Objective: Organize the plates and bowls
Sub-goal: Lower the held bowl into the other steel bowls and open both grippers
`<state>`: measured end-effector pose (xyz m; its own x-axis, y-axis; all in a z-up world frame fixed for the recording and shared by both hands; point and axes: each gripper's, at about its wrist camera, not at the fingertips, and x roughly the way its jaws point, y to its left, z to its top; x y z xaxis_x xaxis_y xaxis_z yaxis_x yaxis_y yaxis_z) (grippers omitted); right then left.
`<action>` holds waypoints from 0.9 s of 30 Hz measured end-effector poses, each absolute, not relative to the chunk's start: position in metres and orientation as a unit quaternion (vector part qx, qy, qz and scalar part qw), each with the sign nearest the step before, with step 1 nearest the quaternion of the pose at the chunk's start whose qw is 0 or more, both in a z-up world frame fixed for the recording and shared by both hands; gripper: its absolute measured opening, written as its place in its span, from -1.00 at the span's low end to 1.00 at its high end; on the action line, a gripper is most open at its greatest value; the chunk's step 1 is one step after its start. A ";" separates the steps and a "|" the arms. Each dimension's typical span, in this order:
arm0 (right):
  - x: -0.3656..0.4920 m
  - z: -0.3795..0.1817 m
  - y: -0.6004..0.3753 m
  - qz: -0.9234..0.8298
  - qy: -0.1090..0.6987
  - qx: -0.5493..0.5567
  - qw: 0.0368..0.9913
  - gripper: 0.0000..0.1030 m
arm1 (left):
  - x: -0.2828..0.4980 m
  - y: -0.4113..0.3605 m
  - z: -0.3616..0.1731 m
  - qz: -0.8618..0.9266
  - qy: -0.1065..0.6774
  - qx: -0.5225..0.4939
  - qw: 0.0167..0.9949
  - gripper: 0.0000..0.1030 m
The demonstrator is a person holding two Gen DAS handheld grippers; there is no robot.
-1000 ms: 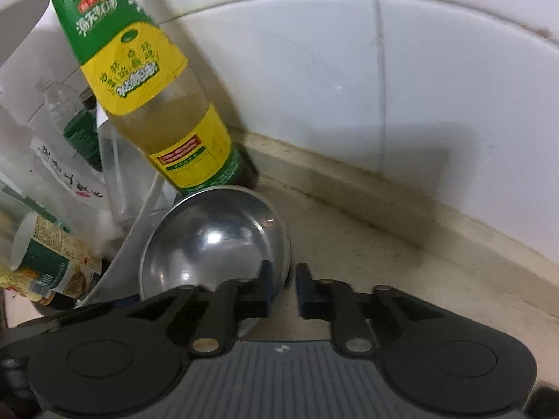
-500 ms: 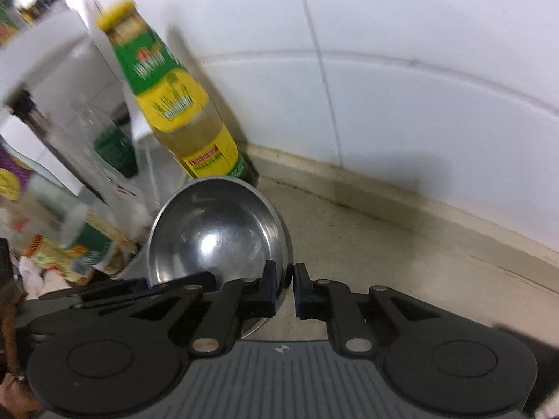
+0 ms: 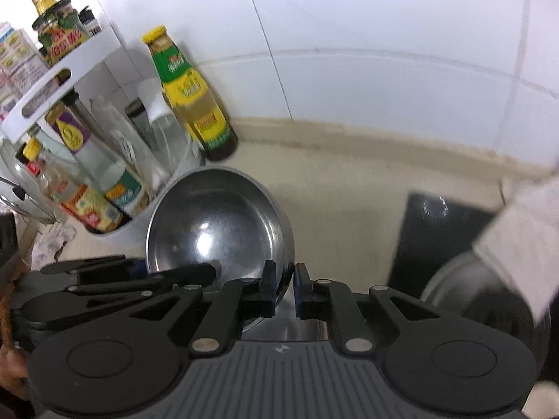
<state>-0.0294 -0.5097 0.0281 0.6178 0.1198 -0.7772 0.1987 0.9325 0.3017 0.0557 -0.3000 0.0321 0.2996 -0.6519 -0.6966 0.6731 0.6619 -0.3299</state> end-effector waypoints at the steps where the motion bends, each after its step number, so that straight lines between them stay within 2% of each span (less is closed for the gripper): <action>1: -0.035 0.025 -0.509 -0.026 0.440 0.184 0.879 -0.77 | 0.054 -0.300 0.029 -0.416 0.427 0.020 0.803 -0.23; 3: -0.044 0.018 -0.505 -0.031 0.452 0.182 0.873 -0.76 | 0.050 -0.298 0.023 -0.422 0.428 0.035 0.798 -0.16; 4: -0.047 0.015 -0.504 -0.036 0.456 0.179 0.871 -0.76 | 0.050 -0.298 0.019 -0.423 0.431 0.041 0.796 0.00; 6: -0.056 0.012 -0.500 -0.055 0.454 0.150 0.877 -0.74 | 0.044 -0.292 0.017 -0.420 0.427 0.047 0.800 0.16; 8: -0.067 0.012 -0.498 -0.072 0.444 0.125 0.884 -0.72 | 0.042 -0.289 0.014 -0.414 0.416 0.059 0.807 0.16; 14: -0.082 0.008 -0.504 -0.071 0.429 0.158 0.887 -0.71 | 0.034 -0.279 0.011 -0.409 0.413 0.043 0.813 0.17; 27: -0.107 0.017 -0.482 -0.074 0.357 0.125 0.923 -0.60 | 0.018 -0.270 0.010 -0.382 0.362 0.034 0.850 0.47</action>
<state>-0.1072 -0.4824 0.0174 0.7345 -0.0464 -0.6770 0.2251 0.9578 0.1785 0.0181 -0.2699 0.0104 0.4457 -0.6239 -0.6419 0.6734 0.7062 -0.2188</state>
